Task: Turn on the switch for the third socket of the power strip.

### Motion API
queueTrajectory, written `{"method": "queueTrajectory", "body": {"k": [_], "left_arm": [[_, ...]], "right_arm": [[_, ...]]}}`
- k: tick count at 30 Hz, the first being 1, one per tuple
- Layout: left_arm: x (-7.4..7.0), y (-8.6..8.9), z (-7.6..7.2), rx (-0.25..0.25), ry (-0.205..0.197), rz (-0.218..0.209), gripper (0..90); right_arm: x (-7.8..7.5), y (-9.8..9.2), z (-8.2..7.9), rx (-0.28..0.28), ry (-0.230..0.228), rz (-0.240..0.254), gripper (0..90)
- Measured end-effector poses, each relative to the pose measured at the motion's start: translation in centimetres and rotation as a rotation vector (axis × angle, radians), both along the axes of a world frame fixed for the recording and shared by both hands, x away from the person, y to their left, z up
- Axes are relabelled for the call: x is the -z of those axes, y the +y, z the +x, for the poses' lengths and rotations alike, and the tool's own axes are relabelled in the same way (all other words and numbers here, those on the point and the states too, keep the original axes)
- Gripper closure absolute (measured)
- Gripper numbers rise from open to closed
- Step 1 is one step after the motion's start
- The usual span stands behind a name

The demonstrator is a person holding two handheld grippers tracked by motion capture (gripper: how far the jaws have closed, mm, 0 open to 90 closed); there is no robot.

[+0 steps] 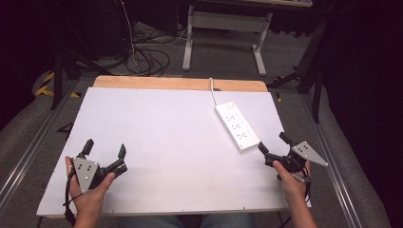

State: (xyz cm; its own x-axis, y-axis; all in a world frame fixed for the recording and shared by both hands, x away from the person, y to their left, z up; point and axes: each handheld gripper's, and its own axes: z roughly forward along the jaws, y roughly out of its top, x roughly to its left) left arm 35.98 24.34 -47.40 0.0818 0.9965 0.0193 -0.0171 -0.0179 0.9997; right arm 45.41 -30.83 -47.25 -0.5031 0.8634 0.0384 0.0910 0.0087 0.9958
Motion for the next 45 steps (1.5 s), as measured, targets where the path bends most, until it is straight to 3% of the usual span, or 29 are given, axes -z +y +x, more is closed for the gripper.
{"method": "queueTrajectory", "body": {"k": [16,21,32,45], "left_arm": [[0.0,-0.01,-0.03,0.0,-0.002,0.0,5.8],[0.0,0.04,-0.01,0.0,-0.002,0.001,5.9],[-0.01,0.0,-0.04,0.0,-0.005,-0.001,6.3],[-0.03,0.09,-0.07,-0.001,-0.005,-0.001,6.6]], "right_arm": [[-0.09,0.28,0.03,0.007,-0.015,-0.025,8.4],[-0.23,0.21,-0.05,-0.003,-0.025,-0.027,15.5],[-0.4,0.39,-0.08,0.003,-0.04,-0.056,19.9],[-0.56,0.19,-0.11,-0.006,-0.034,-0.051,32.5]]}}
